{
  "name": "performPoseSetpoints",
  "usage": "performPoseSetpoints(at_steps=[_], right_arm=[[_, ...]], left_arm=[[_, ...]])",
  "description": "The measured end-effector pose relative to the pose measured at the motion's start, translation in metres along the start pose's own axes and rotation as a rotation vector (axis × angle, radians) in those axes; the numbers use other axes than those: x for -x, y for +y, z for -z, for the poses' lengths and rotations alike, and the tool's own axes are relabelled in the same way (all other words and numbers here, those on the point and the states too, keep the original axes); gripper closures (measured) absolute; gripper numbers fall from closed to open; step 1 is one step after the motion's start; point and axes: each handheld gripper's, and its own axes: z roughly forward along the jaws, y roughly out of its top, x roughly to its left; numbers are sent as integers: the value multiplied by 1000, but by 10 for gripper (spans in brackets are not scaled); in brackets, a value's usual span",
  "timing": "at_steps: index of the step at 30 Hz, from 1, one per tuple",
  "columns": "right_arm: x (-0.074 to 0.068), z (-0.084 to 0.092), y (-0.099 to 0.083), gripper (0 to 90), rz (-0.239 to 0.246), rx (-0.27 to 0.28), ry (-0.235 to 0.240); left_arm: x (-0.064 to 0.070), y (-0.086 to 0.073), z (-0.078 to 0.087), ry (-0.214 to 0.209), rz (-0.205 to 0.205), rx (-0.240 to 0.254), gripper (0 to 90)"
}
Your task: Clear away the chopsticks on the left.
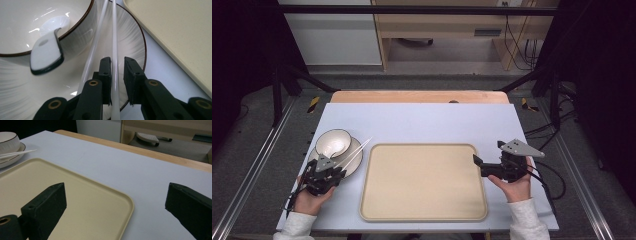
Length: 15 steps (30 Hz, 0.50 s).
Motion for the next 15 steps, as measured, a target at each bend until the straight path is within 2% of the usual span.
performPoseSetpoints(at_steps=[8, 15], right_arm=[[1, 1, 0, 39, 4, 0, 1], [1, 1, 0, 39, 3, -3, 2]], left_arm=[[1, 10, -13, 7, 2, -66, 764], [1, 11, -17, 13, 2, -86, 815]])
